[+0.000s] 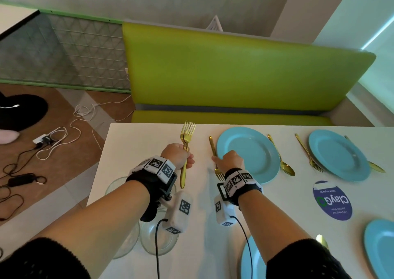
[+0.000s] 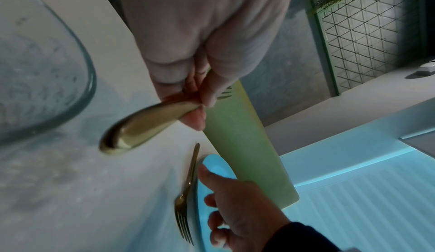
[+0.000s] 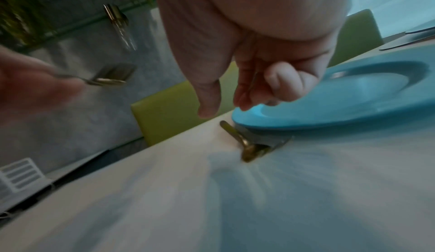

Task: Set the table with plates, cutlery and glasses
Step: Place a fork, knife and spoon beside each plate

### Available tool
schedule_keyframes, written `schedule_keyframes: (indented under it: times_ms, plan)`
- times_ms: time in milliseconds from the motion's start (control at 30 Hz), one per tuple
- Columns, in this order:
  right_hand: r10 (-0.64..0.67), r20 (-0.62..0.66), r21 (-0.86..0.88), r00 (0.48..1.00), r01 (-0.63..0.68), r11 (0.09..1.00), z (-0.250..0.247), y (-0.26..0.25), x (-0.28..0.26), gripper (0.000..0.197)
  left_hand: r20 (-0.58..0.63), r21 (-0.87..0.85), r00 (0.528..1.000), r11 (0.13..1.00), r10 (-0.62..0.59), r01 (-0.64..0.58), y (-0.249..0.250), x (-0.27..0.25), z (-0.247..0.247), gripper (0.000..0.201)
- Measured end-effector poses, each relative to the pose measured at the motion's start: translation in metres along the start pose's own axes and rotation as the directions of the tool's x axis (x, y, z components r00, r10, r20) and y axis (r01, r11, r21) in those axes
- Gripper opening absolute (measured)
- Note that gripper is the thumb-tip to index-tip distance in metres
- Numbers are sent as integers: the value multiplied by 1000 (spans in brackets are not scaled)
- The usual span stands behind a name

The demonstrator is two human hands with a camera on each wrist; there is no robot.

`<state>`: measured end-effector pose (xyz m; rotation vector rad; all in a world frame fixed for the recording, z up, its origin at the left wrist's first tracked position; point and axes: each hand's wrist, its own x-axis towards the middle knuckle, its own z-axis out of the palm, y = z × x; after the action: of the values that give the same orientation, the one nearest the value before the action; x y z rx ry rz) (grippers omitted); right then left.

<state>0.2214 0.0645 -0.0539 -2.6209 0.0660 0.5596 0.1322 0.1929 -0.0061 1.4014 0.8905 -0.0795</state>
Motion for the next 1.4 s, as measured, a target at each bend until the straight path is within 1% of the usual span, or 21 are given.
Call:
schedule_keyframes:
  times_ms: [33, 100, 133, 167, 267, 333, 367, 400, 433, 567, 667, 767, 867, 1000, 1067, 1133, 1233, 1300, 1367, 1400]
  plan:
    - [-61, 29, -19, 998, 61, 998, -2, -1, -6, 37, -3, 7, 1000, 1000, 8, -8, -1, -2, 2, 12]
    - [-158, 97, 11, 983, 158, 987, -8, -1, -25, 40, -4, 27, 1000, 999, 29, -28, -3, -8, 7, 9]
    - [-184, 129, 65, 974, 177, 982, -12, 0, -34, 40, 1, 33, 999, 999, 38, -38, -3, -14, 9, 8]
    - [-204, 157, 140, 966, 182, 973, -17, 1, -44, 38, 10, 32, 999, 998, 47, -47, -3, -18, 12, 8]
    - [-212, 198, 368, 957, 127, 921, -31, 9, -72, 31, 60, 26, 996, 998, 63, -64, -5, -35, 20, 7]
    - [-211, 205, 434, 956, 104, 895, -38, 18, -90, 29, 109, 32, 991, 996, 75, -79, -10, -47, 27, 12]
    - [-213, 205, 442, 955, 103, 891, -41, 24, -98, 29, 135, 36, 987, 995, 83, -88, -15, -52, 33, 12]
    - [-213, 197, 451, 957, 104, 887, -44, 31, -106, 28, 163, 43, 983, 994, 89, -98, -20, -59, 38, 8]
    - [-206, 181, 466, 962, 100, 879, -47, 38, -112, 27, 187, 53, 977, 992, 99, -111, -25, -66, 44, 6]
    - [-146, 110, 510, 983, 70, 857, -57, 74, -131, 25, 258, 69, 958, 987, 126, -148, -45, -90, 70, 19]
    - [-73, 98, 571, 993, 3, 821, -64, 100, -138, 20, 327, 81, 938, 985, 117, -151, -55, -105, 90, 35]
    - [-20, 116, 614, 993, -56, 787, -74, 121, -141, 15, 387, 80, 915, 984, 114, -157, -61, -119, 109, 45]
    - [3, 107, 647, 994, -72, 759, -86, 143, -140, 14, 395, 45, 911, 988, 119, -148, -66, -130, 133, 46]
    - [18, 92, 672, 996, -76, 737, -109, 182, -137, 17, 368, 19, 922, 990, 121, -138, -72, -143, 168, 38]
    - [38, 67, 670, 997, -73, 739, -123, 210, -130, 19, 332, 3, 937, 993, 112, -120, -76, -149, 186, 34]
    - [65, 31, 620, 997, -70, 782, -135, 241, -120, 21, 286, -3, 952, 994, 105, -109, -80, -151, 199, 32]
    - [103, -2, 461, 995, -90, 883, -152, 289, -108, 24, 222, -9, 970, 995, 100, -100, -87, -151, 213, 32]
    - [140, -1, 332, 990, -132, 934, -161, 317, -102, 21, 187, -10, 978, 995, 96, -96, -90, -149, 220, 31]
    - [181, 15, 192, 983, -180, 965, -166, 342, -95, 15, 150, 0, 984, 995, 95, -96, -94, -146, 224, 30]
    - [201, 22, 152, 979, -202, 968, -167, 354, -91, 13, 137, 6, 986, 995, 93, -95, -96, -145, 226, 30]
